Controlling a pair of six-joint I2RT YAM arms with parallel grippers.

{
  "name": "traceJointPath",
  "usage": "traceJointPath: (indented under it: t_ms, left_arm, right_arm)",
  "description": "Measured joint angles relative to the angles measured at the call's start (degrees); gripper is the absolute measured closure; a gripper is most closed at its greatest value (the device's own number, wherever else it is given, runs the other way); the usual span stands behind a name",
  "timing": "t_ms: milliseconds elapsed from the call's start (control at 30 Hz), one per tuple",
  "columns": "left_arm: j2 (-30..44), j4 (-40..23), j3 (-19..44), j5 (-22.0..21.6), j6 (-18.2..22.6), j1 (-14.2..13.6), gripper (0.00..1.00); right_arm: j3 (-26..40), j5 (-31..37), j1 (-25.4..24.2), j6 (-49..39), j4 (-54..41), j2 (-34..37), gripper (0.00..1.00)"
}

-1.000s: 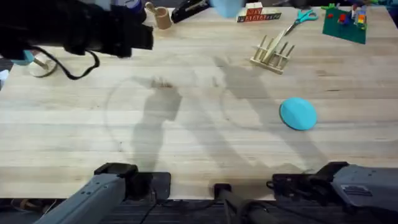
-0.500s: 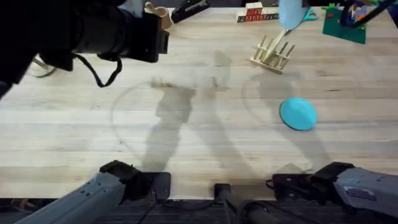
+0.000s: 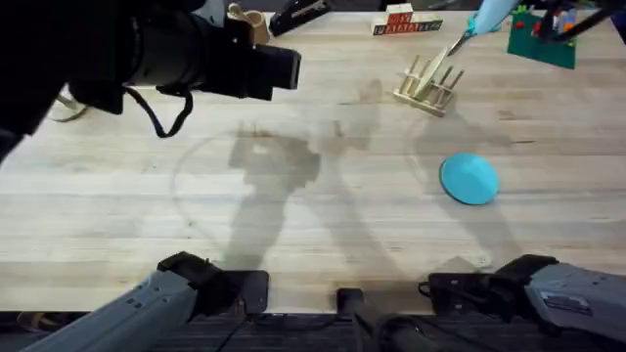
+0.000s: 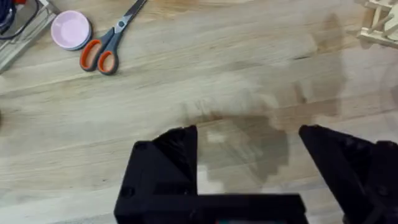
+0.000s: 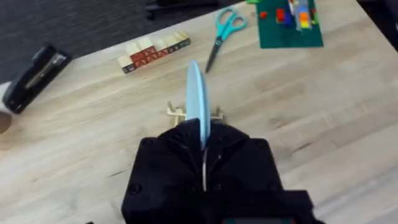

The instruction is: Pick up the plates from the table one by one and place each into a slot on the dish rack.

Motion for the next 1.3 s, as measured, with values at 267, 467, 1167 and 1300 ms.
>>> traceJointPath:
  t_ms: [267,467,1167,1300]
  left_arm:
    - [0.0,0.0,0.0,0.0,0.2,0.0,0.007]
    - [0.0,0.0,0.0,0.0,0.2,0.0,0.008]
    - [0.0,0.0,0.0,0.0,0.2,0.0,0.007]
    - [0.0,0.0,0.0,0.0,0.2,0.0,0.007]
  right_arm:
    - [0.0,0.9,-2.2,10.9,-7.5,0.2,0.971]
    - [0.0,-0.7,-2.2,13.3,-7.9,2.2,0.971]
    - [0.0,-7.7,-9.4,13.6,-7.2,9.3,0.971]
    - [0.0,-9.3,-9.6,12.3,-5.9,12.3,0.971]
